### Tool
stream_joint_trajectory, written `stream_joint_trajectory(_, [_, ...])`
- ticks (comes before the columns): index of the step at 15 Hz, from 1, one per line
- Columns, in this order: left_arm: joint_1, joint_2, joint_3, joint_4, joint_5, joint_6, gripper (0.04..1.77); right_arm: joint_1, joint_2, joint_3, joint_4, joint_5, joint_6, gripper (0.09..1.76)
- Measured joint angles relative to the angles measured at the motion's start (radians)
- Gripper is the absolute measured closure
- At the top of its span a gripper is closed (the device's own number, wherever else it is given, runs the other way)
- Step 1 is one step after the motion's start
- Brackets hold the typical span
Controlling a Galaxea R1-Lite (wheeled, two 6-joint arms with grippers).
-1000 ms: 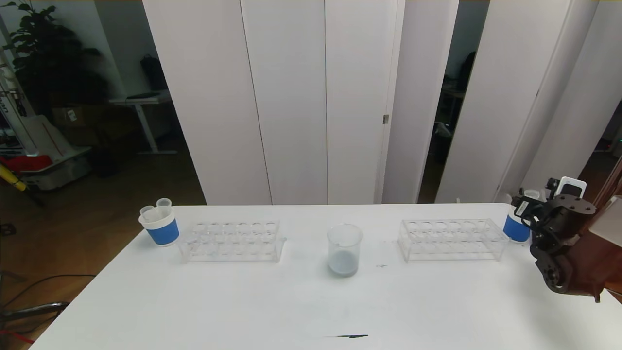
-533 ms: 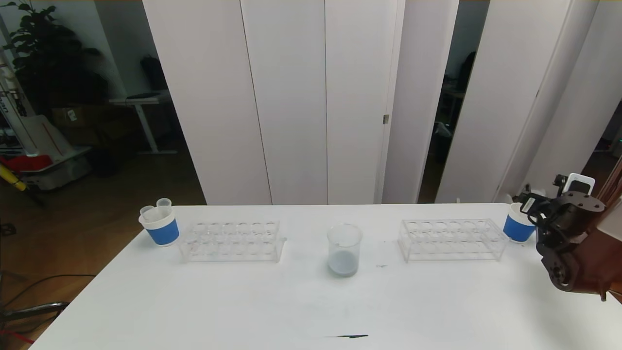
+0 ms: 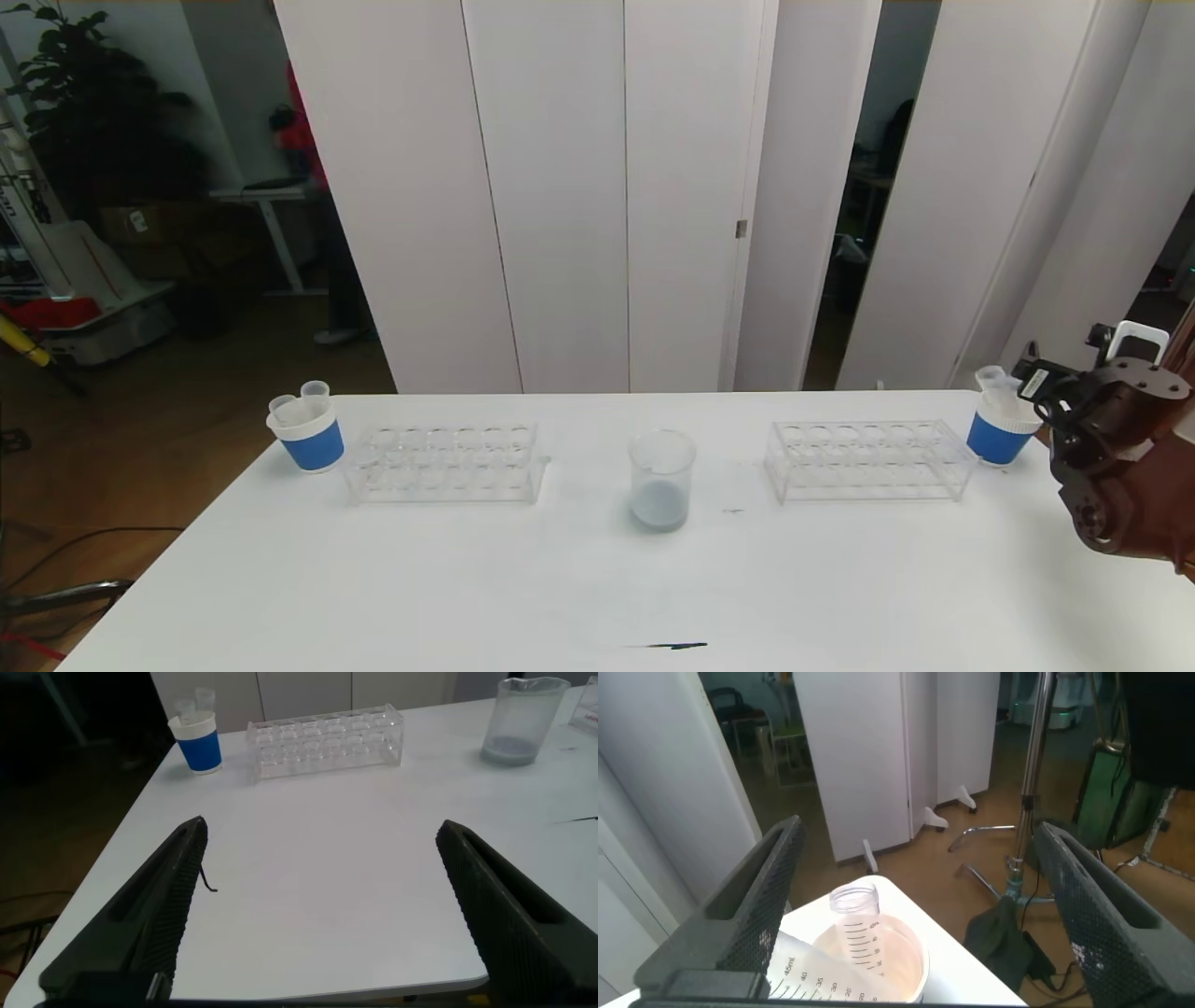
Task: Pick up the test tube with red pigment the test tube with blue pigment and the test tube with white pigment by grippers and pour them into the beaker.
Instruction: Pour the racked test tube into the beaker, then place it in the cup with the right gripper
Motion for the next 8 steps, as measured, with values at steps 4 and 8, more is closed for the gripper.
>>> stream_joint_trajectory(4, [0.000, 0.000, 0.000, 0.000, 0.000, 0.000, 0.06, 0.000, -0.083, 0.007, 0.010, 0.011, -0.043, 0.11])
stream_joint_trajectory(8, [0.000, 0.000, 0.000, 0.000, 0.000, 0.000, 0.06, 0.002, -0.199, 0.038, 0.039, 0.016, -0.060, 0.11])
